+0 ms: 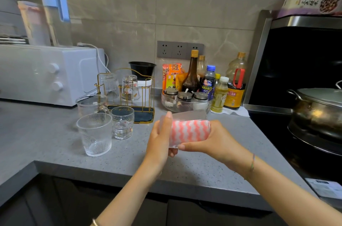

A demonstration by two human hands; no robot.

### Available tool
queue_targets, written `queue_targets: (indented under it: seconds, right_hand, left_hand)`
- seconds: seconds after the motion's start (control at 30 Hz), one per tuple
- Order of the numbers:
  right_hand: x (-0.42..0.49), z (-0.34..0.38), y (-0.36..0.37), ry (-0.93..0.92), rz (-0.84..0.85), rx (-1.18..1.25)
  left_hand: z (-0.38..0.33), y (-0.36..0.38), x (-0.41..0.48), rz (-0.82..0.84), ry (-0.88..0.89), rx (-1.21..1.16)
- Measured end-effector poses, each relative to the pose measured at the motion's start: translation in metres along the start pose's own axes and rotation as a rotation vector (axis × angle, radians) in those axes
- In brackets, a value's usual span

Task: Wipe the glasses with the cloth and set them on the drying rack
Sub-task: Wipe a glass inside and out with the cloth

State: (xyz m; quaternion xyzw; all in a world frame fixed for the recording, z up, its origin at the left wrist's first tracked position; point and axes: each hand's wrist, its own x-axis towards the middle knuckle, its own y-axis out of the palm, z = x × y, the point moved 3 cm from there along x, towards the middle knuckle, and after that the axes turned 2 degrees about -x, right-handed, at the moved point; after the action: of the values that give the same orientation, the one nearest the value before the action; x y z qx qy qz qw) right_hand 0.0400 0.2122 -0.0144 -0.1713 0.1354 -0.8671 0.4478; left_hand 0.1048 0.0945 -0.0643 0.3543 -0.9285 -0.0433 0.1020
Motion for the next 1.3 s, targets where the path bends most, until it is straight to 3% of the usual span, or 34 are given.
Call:
queue_targets:
  seconds: [0.13,0.4,0.53,0.63,0.73,0.8,1.07,1.3]
  right_hand:
    - [0.002,-0.003,0.001,0.063,0.117,0.085]
    - [0.002,0.003,-0.008,0.052,0.335,0.337]
    - [0.007,0.000,-0.012,0.020,0.234,0.278]
    - [0.009,-0.001,-0.015,0.016,0.157,0.168]
    - [0.010,-0.002,-0.015,-0.018,0.081,-0.043]
    - [0.010,-0.003,-0.014,-0.053,0.064,-0.131]
    - [0.007,-0.005,-0.008,-0.101,0.256,-0.126]
    - [0.011,-0.014,-0.015,-0.030,0.321,0.113]
  left_hand:
    - [0.000,-0.004,-0.006,-0.050,0.245,0.065]
    - [-0.007,-0.007,-0.006,0.113,0.629,0.246]
    - [-0.005,-0.006,-0.002,0.181,0.525,0.215]
    - [0.003,-0.002,0.000,0.206,0.239,0.164]
    - [0.012,0.003,0.002,0.185,-0.123,-0.034]
    - [0.015,0.004,0.004,0.149,-0.197,-0.114]
    - [0.010,0.002,0.009,-0.019,-0.012,-0.121]
    - [0.001,0.001,0.001,0.017,0.430,0.103]
